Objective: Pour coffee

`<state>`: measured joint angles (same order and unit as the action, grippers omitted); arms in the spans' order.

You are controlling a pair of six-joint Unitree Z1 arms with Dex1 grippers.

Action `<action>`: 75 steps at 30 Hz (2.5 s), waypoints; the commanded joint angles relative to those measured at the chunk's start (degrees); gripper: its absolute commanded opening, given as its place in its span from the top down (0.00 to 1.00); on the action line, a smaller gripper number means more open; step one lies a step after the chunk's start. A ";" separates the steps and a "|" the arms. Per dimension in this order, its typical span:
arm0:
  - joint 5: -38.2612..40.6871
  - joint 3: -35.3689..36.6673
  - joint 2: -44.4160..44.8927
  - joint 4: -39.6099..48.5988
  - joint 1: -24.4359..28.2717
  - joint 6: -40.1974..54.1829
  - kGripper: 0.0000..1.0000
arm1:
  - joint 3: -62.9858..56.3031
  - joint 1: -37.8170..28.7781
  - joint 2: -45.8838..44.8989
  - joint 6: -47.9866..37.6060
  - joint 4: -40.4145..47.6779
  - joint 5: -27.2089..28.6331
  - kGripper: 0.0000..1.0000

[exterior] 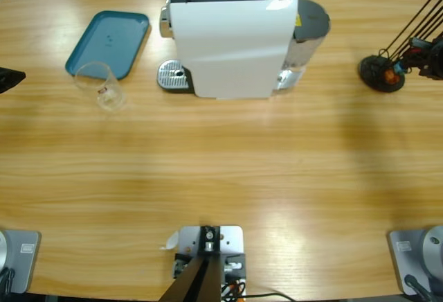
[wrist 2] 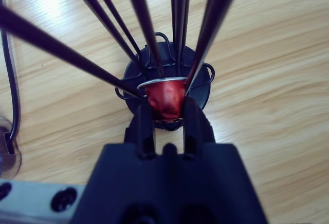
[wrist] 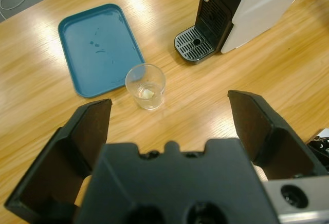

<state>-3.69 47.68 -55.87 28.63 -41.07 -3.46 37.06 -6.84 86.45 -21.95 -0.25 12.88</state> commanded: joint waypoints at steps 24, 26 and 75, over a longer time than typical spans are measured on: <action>0.35 -2.86 -3.60 -1.89 0.47 -0.64 0.00 | 16.78 -0.19 -15.26 3.86 -25.12 0.83 1.00; 0.41 -2.86 -3.89 -2.03 0.47 -0.76 0.01 | 19.21 -1.35 -16.05 4.72 -28.14 1.01 1.00; 4.49 -17.43 -0.87 -21.84 0.47 3.25 0.02 | 73.57 -40.53 27.10 61.69 -47.28 -23.69 1.00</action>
<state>0.30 31.83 -55.90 6.35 -40.94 0.69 103.76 -46.99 105.37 36.76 -43.98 -11.01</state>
